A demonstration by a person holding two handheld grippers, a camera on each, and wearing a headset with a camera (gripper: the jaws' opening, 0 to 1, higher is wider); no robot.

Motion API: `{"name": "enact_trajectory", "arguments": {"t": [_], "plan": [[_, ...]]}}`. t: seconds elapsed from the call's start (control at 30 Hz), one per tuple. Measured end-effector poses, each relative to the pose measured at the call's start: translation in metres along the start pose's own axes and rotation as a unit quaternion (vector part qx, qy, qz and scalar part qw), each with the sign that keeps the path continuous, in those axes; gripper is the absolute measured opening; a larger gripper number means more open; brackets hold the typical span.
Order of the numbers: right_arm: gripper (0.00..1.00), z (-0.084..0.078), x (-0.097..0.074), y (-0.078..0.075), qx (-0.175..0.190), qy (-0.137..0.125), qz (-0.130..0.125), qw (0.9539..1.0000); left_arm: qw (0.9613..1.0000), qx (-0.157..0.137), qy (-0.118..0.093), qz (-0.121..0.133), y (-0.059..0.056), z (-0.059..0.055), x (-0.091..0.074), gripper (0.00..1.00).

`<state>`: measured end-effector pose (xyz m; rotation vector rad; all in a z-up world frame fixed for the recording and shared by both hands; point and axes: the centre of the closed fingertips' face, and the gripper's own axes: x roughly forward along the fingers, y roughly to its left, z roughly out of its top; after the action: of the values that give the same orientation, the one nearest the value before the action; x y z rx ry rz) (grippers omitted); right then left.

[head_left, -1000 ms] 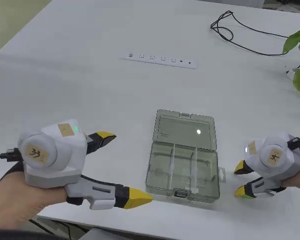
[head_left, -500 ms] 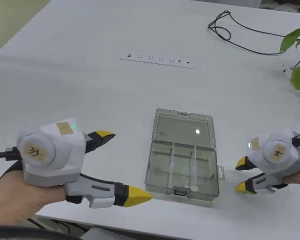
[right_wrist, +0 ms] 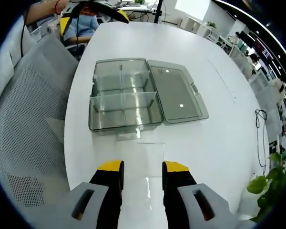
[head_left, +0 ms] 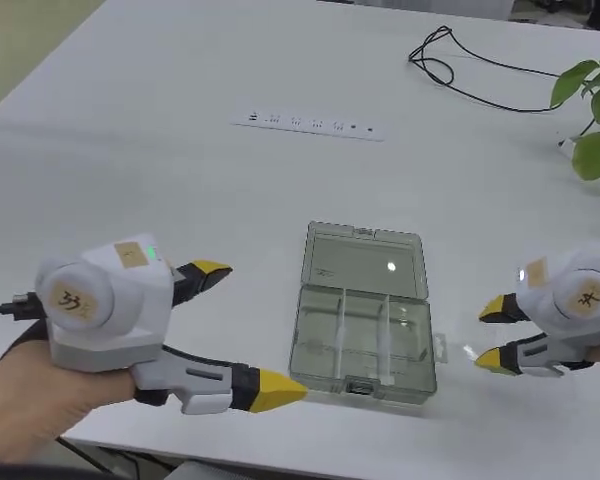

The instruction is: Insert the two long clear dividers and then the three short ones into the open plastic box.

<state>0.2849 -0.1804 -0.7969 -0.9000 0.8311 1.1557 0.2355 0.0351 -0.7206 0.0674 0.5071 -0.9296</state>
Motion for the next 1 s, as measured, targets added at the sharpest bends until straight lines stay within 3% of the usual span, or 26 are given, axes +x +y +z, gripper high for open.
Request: {"name": "enact_trajectory", "arguments": {"t": [0.37, 0.73, 0.93, 1.0], "plan": [[0.33, 0.039, -0.026, 0.009, -0.021, -0.036, -0.017, 0.999, 0.9997, -0.017, -0.014, -0.011, -0.006, 0.008, 0.008, 0.99], [0.33, 0.084, -0.039, 0.022, -0.054, -0.072, -0.019, 0.9957, 0.9966, -0.066, -0.04, -0.029, -0.012, 0.034, 0.023, 0.91], [0.33, 0.1, -0.045, 0.029, -0.077, -0.082, -0.021, 0.9934, 0.9907, -0.119, -0.049, -0.045, -0.017, 0.044, 0.031, 0.84], [0.33, 0.105, -0.047, 0.032, -0.087, -0.084, -0.022, 0.9924, 0.9855, -0.154, -0.044, -0.055, -0.021, 0.044, 0.034, 0.81]]}}
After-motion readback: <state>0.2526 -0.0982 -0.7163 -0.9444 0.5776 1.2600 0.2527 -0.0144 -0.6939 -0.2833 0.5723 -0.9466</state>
